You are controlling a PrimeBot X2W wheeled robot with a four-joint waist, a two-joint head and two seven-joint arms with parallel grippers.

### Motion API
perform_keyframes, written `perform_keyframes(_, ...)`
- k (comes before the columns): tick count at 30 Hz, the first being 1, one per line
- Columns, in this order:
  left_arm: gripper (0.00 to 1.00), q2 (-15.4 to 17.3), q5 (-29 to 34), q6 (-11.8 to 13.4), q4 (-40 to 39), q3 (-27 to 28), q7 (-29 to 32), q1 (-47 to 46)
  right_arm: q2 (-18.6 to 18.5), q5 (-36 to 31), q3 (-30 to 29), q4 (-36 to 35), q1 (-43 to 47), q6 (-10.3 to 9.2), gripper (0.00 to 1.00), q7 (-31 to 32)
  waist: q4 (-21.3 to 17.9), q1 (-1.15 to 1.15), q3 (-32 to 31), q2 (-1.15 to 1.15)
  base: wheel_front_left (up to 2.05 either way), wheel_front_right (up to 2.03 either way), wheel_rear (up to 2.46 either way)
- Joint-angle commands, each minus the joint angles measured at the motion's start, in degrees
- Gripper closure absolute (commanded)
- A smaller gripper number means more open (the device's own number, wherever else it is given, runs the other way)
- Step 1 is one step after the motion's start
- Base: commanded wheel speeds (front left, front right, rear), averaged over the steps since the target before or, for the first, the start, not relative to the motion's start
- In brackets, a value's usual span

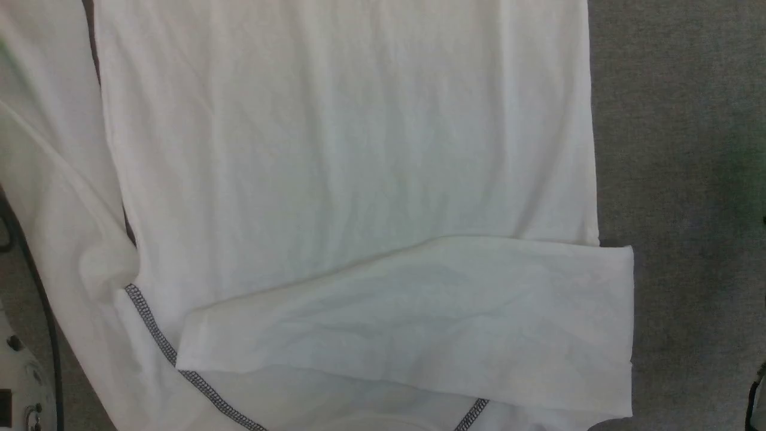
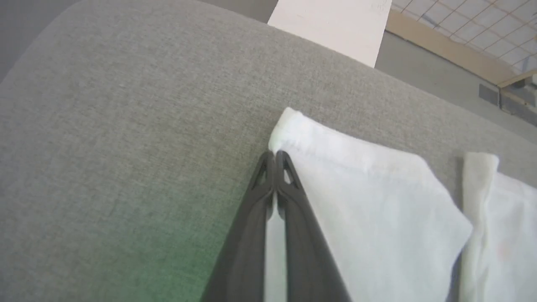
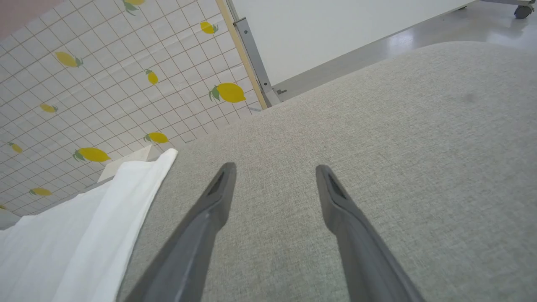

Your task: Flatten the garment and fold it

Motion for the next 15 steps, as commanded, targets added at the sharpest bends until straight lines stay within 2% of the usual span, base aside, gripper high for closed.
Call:
perform_keyframes(1,1.00,0.1,-1.2,1.0,0.5,2.2,-2.6,1.3,0.1,-0.5,0.3,0.4,0.2,-0.08,0.00,-0.2,0.8,-0.01,-2.1,0.00,0.00,0.00,0.00)
perform_keyframes(3,1.00,-0.6,-3.3,2.0,0.7,5.8,-6.2,2.2,0.1,-0.9,0.5,0.7,0.5,-0.08,0.00,-0.3,1.3,-0.01,-3.8,0.00,0.00,0.00,0.00)
perform_keyframes(6,1.00,-1.0,-5.4,1.9,1.0,9.6,-10.5,4.8,0.2,-1.3,0.5,1.5,1.2,-0.08,0.00,-0.2,2.3,-0.01,-6.8,0.00,0.00,0.00,0.00)
perform_keyframes(15,1.00,-2.2,-11.1,-1.8,-0.5,20.0,-20.8,18.1,1.0,-2.3,0.3,3.5,5.7,-0.08,0.00,0.6,6.0,-0.01,-17.2,0.00,0.00,0.00,0.00)
